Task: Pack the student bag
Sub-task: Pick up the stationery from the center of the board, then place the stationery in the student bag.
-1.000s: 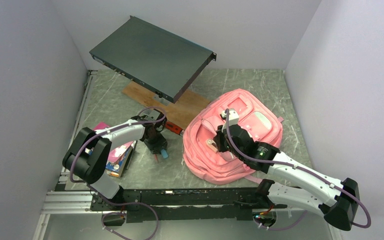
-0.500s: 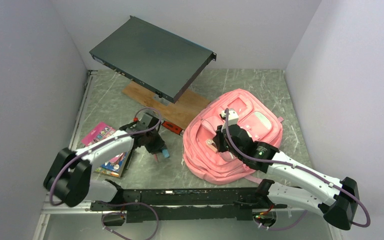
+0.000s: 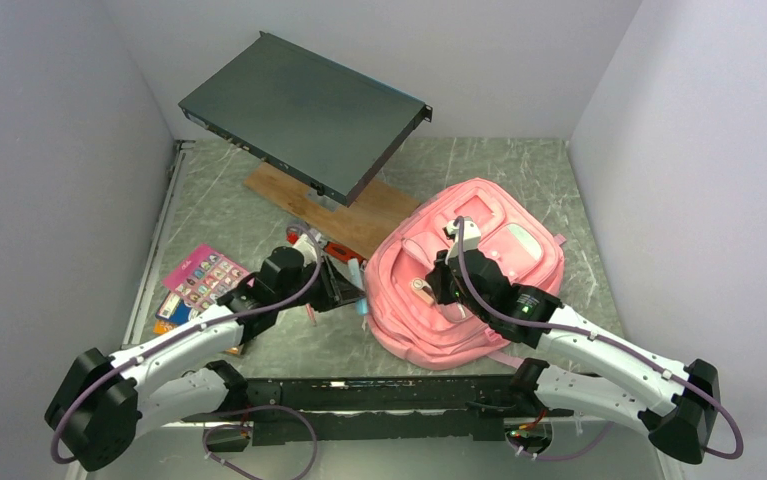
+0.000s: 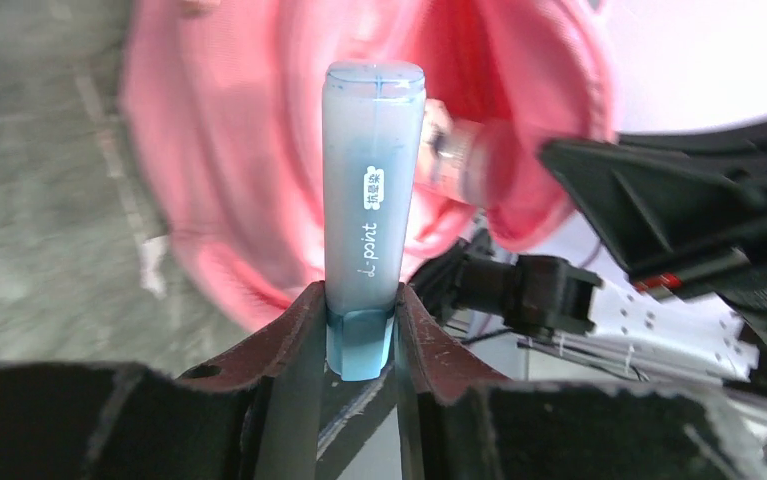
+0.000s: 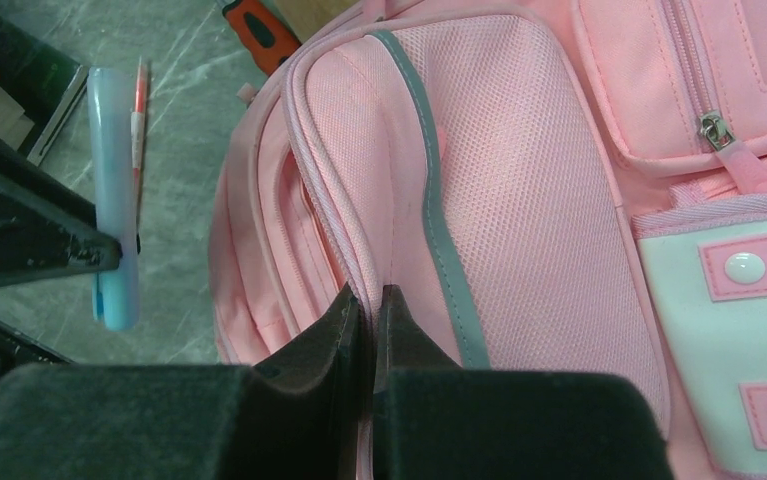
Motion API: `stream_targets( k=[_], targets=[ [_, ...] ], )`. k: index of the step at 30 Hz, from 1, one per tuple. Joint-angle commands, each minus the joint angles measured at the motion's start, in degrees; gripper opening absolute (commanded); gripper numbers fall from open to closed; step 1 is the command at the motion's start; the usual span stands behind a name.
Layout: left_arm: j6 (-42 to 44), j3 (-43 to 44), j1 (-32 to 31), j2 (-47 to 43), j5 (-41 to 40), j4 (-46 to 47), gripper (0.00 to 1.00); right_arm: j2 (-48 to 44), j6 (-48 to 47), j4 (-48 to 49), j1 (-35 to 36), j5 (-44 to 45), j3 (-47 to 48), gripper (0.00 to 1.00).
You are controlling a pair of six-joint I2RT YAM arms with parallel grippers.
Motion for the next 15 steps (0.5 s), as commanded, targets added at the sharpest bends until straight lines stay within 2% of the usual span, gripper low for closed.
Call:
stream_targets(
  k=[1, 7, 12, 15],
  targets=[
    [0.83, 3.09, -5.04, 1.46, 0.89, 12.69, 0.0, -0.58, 1.5, 8.01, 0.16, -2.34, 1.69, 0.0],
    [-2.85, 9.35, -7.82, 14.45, 9.52, 21.78, 0.0, -0.59, 1.23, 7.67, 0.15, -2.41, 2.59, 0.0],
    [-4.75, 14.18, -8.04, 20.44, 8.77, 17.49, 0.0, -1.69, 1.49, 8.73, 0.13, -2.54, 1.64, 0.0],
    [-7.61, 14.84, -8.21, 22.84, 8.12, 19.02, 0.0, -1.7, 1.45, 8.64, 0.16, -2.6, 1.48, 0.0]
  ],
)
